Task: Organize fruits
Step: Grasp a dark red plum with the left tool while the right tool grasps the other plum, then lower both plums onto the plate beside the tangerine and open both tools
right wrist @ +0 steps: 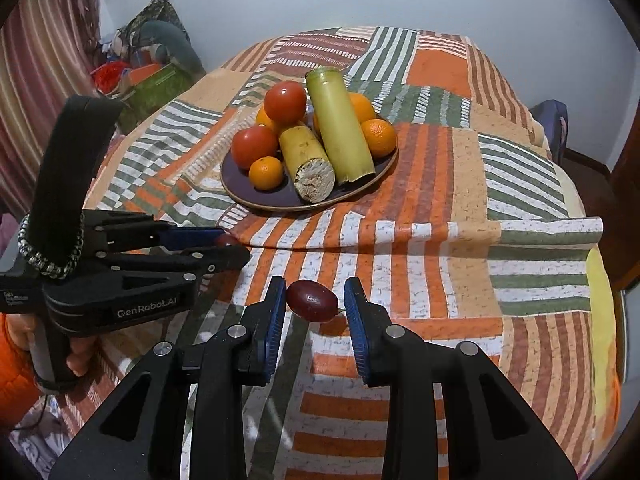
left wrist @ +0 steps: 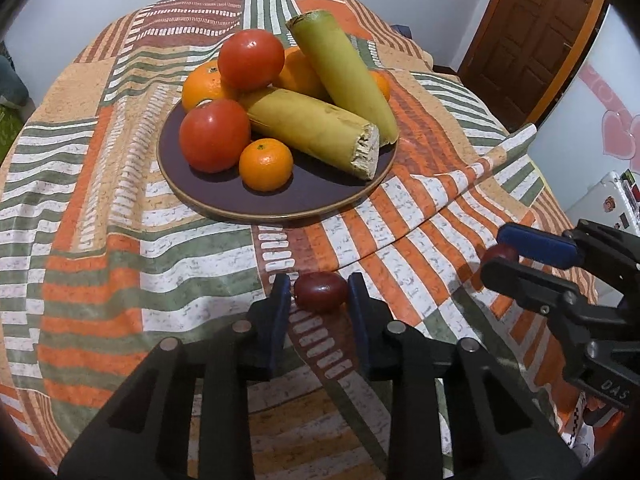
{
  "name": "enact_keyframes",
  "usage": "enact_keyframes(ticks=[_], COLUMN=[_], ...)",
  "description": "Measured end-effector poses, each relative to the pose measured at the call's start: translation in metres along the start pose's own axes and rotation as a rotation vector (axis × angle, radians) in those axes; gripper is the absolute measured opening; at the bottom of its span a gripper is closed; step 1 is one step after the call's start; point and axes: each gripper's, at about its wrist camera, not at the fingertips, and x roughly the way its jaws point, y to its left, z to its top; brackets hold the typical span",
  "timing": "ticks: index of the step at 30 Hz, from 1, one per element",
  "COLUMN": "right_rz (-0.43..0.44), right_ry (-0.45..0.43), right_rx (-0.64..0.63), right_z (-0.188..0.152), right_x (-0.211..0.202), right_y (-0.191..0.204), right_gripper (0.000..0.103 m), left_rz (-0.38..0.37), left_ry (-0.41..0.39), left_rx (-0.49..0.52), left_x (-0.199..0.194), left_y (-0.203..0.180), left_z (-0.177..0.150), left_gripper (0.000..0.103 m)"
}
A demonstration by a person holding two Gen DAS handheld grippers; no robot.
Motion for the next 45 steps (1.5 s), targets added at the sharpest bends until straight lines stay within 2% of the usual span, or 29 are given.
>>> enact_keyframes(ticks=[6, 13, 21, 32, 39, 43, 45], right_rz=[0.002, 0.019, 0.044, 0.068, 0.06, 0.063, 0.066], right_ry=[-0.016, -0.041, -0.029, 0.027, 0.028, 0.04, 0.047], right_rx=[-0.001, -0.006, -0.05, -0.081, -0.101, -0.101, -0.101], right_z=[0.011, 0.033, 0.057, 0.063, 0.064, 0.066, 0.066], right_x=[0.003, 0.012, 0.042, 0.078, 0.08, 0.081, 0.081], right_y=[0.0, 0.006, 0.026, 0.039, 0.041, 0.042, 0.042], right_gripper=[0.028, 0.028, 0.028, 0.028, 0.028, 0.029, 0.031], left_rz=[0.006, 0.023, 0.026, -0.006, -0.017, -0.023, -0.018], left_ry=[-0.021, -0.081, -0.115, -0.091, -0.082, -0.069, -0.072], left_rx=[-0.008, -0.04, -0.067, -0.084, -0.093, -0.106, -0.11], left_x=[-0.01, -0.029, -0.03, -0.002, 0.005, 0.004, 0.001], left_y=[0.006, 0.029, 0.054, 0.068, 0.071, 0.073, 0.074], left_z=[0.001, 0.018, 0.041, 0.05, 0.048, 0.049, 0.048], left_gripper=[0.029, 0.029, 0.029, 0.029, 0.029, 0.036, 0.036])
